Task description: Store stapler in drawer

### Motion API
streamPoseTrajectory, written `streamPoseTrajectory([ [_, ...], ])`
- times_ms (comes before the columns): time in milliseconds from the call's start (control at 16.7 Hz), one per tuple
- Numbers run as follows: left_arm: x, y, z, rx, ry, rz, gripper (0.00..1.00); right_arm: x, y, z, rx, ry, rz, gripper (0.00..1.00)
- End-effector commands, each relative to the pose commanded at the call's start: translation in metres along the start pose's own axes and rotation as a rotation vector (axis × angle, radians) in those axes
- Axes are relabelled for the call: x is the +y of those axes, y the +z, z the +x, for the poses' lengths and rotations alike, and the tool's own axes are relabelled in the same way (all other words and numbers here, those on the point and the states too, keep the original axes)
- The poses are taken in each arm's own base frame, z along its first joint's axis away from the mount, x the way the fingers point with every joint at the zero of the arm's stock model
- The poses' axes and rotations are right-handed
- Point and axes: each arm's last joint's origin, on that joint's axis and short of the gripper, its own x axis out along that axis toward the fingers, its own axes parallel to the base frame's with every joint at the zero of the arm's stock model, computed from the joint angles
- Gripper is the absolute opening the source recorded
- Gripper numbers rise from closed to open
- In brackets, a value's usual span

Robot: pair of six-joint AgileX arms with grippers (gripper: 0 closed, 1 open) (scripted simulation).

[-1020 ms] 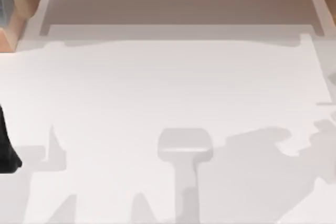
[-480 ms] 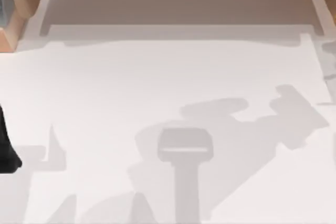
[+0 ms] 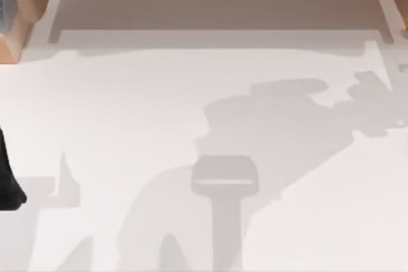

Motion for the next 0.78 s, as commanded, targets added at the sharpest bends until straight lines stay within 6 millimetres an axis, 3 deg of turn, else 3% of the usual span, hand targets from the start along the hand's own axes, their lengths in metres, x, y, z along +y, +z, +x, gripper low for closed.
streamPoseTrajectory([
  [360, 0.000, 0.000, 0.000, 0.000, 0.000, 0.000, 1.00, -0.032, 0.014, 0.053, 0.101, 0.013, 0.069, 0.00],
  [780, 0.000, 0.000, 0.000, 0.000, 0.000, 0.000, 1.00, -0.057, 0.008, 0.115, 0.250, 0.054, 0.128, 0.00],
])
